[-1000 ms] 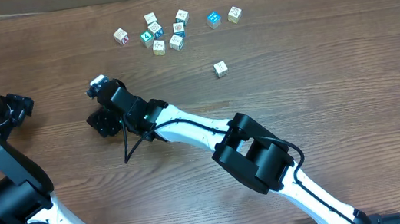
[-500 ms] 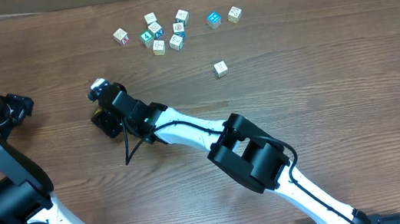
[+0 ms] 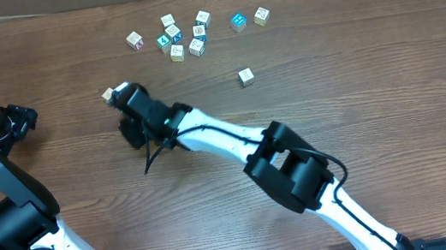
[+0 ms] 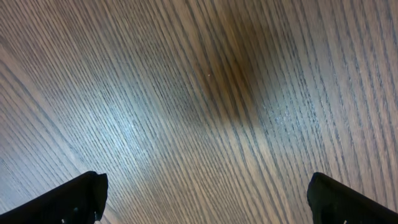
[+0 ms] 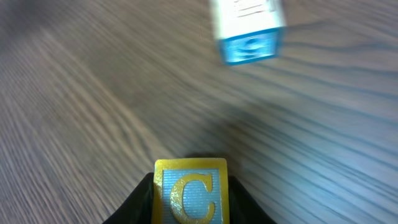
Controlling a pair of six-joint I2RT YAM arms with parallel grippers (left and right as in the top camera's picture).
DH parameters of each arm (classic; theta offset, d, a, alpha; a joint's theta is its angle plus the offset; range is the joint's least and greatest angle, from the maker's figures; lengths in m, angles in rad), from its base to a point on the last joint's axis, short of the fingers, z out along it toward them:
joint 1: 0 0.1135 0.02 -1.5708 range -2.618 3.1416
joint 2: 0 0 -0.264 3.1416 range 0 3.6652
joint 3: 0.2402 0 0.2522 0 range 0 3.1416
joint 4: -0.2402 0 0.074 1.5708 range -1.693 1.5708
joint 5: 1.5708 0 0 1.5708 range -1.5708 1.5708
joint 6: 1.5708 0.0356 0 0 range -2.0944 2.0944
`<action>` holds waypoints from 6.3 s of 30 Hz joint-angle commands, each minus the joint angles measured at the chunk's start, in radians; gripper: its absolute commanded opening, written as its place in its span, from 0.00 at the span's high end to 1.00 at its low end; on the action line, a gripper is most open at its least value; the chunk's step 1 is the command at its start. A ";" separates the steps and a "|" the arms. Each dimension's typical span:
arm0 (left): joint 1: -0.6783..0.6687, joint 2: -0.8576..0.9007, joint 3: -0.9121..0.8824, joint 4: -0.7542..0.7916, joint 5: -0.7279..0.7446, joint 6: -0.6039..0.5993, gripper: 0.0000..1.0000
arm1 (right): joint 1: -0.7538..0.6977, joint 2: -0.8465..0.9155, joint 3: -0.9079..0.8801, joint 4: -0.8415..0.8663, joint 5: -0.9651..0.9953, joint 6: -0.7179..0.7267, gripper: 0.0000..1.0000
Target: Form a tower
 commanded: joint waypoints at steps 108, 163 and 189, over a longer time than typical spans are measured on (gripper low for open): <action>-0.008 0.007 0.015 -0.002 -0.009 0.019 0.01 | -0.278 -0.109 0.030 -0.665 0.088 0.084 0.00; -0.008 0.007 0.015 0.002 -0.009 0.019 0.00 | -0.278 -0.109 0.030 -0.665 0.088 0.084 0.00; -0.009 0.007 0.015 0.002 -0.009 0.019 0.00 | -0.278 -0.109 0.030 -0.663 0.071 0.084 0.00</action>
